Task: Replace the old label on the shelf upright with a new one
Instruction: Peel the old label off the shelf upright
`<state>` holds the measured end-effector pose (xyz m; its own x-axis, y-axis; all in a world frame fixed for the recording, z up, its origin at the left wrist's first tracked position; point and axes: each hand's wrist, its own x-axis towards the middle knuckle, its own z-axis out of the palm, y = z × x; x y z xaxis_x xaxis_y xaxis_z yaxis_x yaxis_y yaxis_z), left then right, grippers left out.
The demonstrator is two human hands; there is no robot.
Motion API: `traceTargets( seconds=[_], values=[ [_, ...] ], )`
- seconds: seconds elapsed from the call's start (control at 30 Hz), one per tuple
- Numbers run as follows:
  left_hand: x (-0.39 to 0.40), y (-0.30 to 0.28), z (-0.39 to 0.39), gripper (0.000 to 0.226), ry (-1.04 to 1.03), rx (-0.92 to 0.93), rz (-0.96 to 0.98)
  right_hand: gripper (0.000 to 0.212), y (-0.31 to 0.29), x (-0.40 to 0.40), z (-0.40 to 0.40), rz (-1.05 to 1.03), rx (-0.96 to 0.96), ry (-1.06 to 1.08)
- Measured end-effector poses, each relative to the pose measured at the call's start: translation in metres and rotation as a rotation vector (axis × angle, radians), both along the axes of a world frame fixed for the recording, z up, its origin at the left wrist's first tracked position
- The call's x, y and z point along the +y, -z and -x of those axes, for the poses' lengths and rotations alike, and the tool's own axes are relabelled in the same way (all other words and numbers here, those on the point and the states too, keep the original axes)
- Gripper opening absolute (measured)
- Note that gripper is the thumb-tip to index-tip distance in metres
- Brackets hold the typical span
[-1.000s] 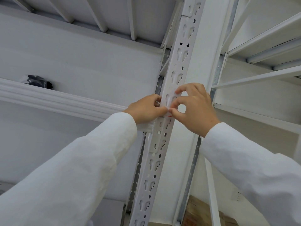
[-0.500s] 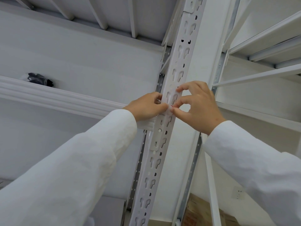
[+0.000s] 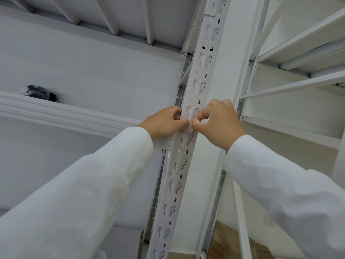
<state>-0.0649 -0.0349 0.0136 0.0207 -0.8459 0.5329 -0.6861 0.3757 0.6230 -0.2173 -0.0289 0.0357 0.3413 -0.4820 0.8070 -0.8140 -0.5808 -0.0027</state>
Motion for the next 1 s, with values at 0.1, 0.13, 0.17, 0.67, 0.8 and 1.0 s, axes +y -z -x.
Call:
traceTargets(
  seconds=[0.1, 0.13, 0.17, 0.67, 0.8, 1.0],
  values=[
    [-0.0017, 0.0006, -0.0009, 0.064, 0.0, 0.005, 0.0, 0.023, 0.0011, -0.0014, 0.0008, -0.027, -0.001, -0.037],
    [-0.0016, 0.0007, -0.0007, 0.064, 0.0, 0.004, 0.0, 0.024, 0.0017, -0.0017, 0.0009, -0.028, 0.005, -0.046],
    [-0.0017, 0.0008, -0.0008, 0.063, -0.001, 0.003, 0.001, 0.024, 0.0024, -0.0019, 0.0013, -0.026, 0.011, -0.052],
    [0.0026, -0.0018, 0.0027, 0.059, -0.028, 0.007, -0.025, 0.026, 0.0057, -0.0038, 0.0091, -0.114, -0.067, -0.177],
    [0.0026, -0.0009, 0.0029, 0.062, -0.021, 0.023, -0.007, 0.036, 0.0073, -0.0038, 0.0045, -0.12, -0.12, -0.122],
    [0.004, -0.0014, 0.0038, 0.057, -0.04, 0.021, -0.011, 0.019, 0.0091, -0.0097, 0.0078, -0.221, -0.14, -0.13]
  ],
)
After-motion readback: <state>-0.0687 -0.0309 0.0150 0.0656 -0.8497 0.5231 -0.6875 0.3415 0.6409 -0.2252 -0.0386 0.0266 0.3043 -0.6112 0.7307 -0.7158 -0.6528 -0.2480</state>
